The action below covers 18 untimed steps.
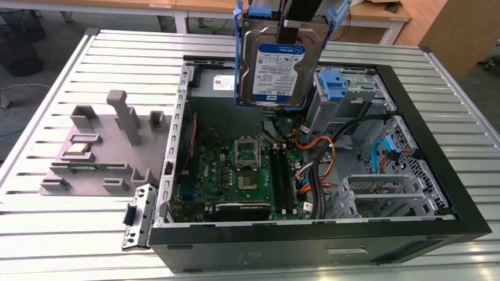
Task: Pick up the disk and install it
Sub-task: 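Insert the disk into the insertion slot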
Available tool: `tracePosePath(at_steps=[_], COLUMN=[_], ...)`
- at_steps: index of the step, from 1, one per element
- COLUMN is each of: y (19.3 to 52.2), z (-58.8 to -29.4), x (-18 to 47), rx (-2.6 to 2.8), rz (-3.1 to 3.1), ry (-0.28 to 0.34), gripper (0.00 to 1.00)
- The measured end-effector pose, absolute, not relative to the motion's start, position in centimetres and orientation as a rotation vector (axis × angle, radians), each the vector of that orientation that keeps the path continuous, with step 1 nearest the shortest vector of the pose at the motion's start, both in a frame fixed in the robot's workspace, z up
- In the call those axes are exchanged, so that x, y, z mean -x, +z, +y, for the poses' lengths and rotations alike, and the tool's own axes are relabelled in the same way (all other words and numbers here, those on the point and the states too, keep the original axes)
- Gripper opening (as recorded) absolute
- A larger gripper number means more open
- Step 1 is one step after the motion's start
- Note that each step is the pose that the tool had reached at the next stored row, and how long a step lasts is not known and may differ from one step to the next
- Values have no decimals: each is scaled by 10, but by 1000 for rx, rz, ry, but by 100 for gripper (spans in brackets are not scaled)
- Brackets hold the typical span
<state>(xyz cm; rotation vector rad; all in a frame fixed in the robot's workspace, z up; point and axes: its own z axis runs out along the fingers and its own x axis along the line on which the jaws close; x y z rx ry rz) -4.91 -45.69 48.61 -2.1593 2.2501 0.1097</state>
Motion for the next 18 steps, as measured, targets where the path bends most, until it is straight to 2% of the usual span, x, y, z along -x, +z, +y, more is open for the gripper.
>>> tracePosePath(at_steps=[18], y=[485], z=[-480], x=[48], rx=[2159], rz=[2250], ry=[110], gripper=[35])
